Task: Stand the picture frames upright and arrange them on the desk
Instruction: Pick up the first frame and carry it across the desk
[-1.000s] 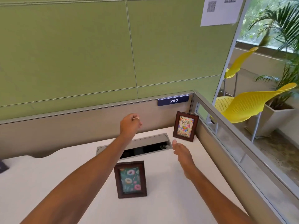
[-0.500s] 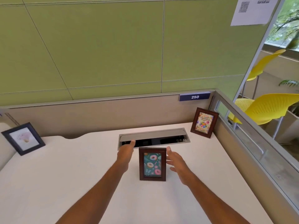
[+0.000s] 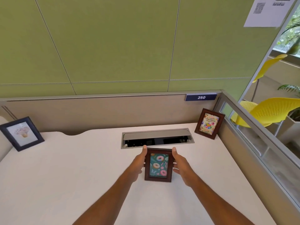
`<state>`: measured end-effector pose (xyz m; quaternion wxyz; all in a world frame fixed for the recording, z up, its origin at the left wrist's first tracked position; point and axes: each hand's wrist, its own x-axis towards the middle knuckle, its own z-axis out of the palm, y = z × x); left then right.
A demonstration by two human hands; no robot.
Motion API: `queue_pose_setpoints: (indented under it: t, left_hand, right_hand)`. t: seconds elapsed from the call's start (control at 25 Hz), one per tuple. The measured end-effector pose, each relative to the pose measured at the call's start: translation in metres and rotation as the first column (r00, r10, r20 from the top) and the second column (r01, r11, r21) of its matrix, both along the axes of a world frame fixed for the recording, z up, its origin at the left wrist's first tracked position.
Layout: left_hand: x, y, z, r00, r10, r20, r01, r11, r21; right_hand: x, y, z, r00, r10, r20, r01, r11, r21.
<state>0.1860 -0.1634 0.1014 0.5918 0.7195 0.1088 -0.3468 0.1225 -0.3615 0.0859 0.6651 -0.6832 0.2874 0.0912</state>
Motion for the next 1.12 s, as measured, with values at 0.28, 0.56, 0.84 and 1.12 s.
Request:
queue_pose_setpoints:
  t: [0.28, 0.56, 0.84, 1.12]
  left_hand:
    - [0.006, 0.003, -0.008, 1.0, -0.005, 0.009, 0.006, 0.999, -0.043]
    - [0.009, 0.015, -0.01, 0.998, 0.017, 0.054, -0.014, 0.998, -0.058]
    - [0.008, 0.032, -0.014, 0.991, 0.083, 0.103, -0.075, 0.994, -0.075]
    - [0.014, 0.063, -0.002, 0.973, 0.172, 0.156, -0.158, 0.983, -0.094]
  right_hand:
    - [0.013, 0.012, -0.001, 0.998, -0.059, 0.008, 0.059, 0.998, 0.003]
    - [0.028, 0.032, -0.005, 0.995, -0.054, 0.079, 0.057, 0.998, -0.033]
    - [0.032, 0.047, -0.006, 0.995, -0.045, 0.091, 0.046, 0.999, -0.017]
    - [0.051, 0.074, 0.012, 0.997, 0.016, 0.082, -0.018, 0.999, 0.027]
